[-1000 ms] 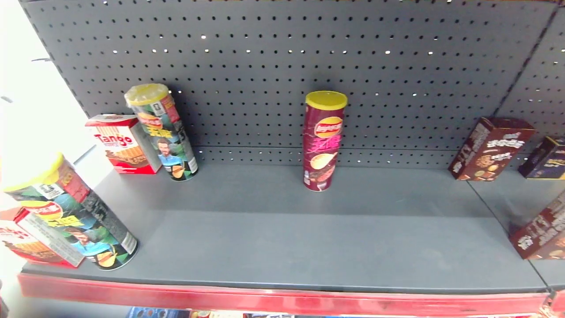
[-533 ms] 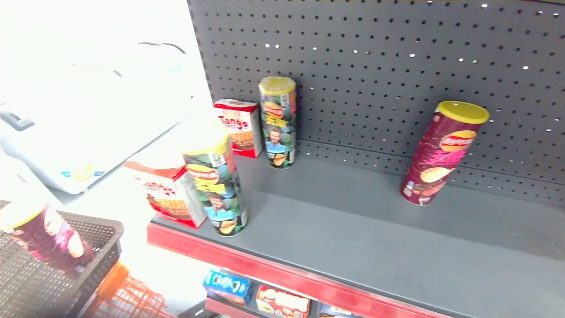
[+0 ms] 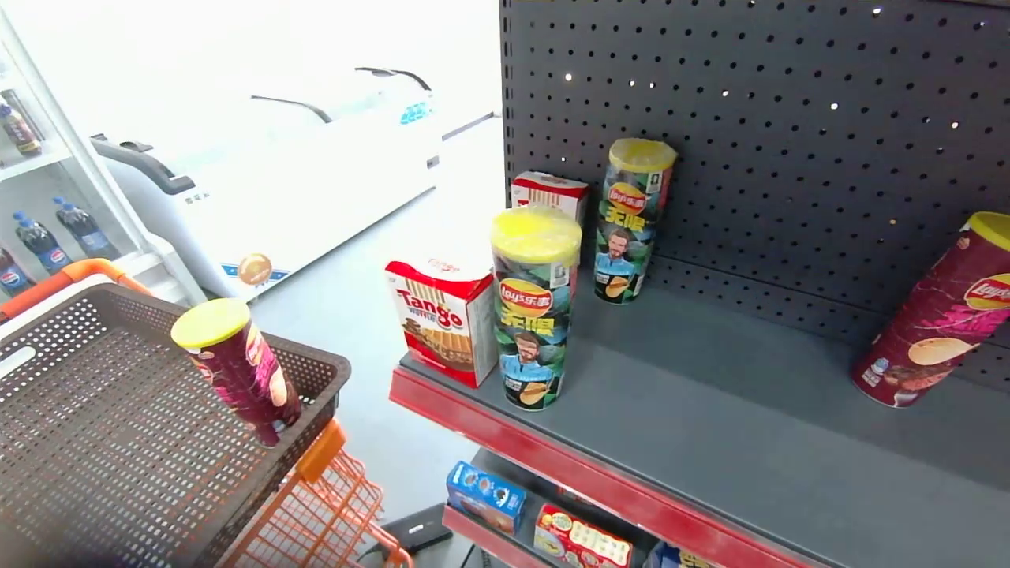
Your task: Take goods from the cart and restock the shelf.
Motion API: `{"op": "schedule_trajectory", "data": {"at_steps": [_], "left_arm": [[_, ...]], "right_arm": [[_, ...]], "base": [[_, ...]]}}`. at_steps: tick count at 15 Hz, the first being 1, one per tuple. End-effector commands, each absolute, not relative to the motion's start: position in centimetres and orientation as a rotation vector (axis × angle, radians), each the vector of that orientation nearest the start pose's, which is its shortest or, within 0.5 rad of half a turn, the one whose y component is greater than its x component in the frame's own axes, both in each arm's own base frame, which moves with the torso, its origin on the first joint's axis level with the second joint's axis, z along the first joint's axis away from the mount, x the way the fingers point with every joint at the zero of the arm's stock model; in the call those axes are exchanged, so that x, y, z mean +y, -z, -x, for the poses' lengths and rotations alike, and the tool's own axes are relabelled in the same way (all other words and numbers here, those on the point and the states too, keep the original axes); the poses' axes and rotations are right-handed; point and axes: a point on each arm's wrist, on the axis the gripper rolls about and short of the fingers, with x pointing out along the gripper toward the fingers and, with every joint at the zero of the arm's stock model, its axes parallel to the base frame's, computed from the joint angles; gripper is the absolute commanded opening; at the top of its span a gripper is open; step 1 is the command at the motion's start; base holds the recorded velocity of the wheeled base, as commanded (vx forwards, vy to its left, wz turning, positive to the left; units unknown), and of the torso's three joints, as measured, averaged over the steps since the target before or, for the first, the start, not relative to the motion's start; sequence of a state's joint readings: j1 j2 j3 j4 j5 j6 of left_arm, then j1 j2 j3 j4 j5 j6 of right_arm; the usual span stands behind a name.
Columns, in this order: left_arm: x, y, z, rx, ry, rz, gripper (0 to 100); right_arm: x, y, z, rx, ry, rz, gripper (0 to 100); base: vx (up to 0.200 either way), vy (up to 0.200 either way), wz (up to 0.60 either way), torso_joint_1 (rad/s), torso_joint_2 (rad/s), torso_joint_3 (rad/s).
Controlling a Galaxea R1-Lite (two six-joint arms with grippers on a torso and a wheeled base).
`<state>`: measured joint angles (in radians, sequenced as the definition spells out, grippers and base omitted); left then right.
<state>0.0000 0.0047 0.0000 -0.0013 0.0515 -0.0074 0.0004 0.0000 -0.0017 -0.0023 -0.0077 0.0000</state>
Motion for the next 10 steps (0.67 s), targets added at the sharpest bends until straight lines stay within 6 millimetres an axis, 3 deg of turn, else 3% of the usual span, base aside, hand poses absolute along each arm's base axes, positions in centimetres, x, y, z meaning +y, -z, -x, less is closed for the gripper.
{"op": "schedule_trajectory", "data": {"at_steps": [1, 7, 8, 9, 10], "left_arm": [[0.1, -7.6, 2.2, 0.004, -0.052, 0.008, 100], [0.1, -7.8, 2.3, -0.005, -0.052, 0.005, 100], [0.1, -9.8, 2.7, -0.055, -0.04, -0.013, 100], [0.1, -14.0, 2.6, -0.041, -0.026, -0.05, 100], [0.1, -15.1, 2.2, -0.007, -0.023, -0.05, 100]], "right_arm": [[0.0, -7.6, 2.3, -0.005, 0.008, 0.0, 100], [0.0, -7.6, 2.3, -0.005, 0.008, 0.0, 100], [0.0, -7.6, 2.3, -0.005, 0.008, 0.0, 100], [0.0, -7.6, 2.3, -0.005, 0.008, 0.0, 100], [0.0, -7.6, 2.3, -0.005, 0.008, 0.0, 100]], "base": [[0.0, 0.0, 0.0, 0.0, 0.0, 0.0], [0.0, 0.0, 0.0, 0.0, 0.0, 0.0], [0.0, 0.0, 0.0, 0.0, 0.0, 0.0], [0.0, 0.0, 0.0, 0.0, 0.0, 0.0], [0.0, 0.0, 0.0, 0.0, 0.0, 0.0]]}}
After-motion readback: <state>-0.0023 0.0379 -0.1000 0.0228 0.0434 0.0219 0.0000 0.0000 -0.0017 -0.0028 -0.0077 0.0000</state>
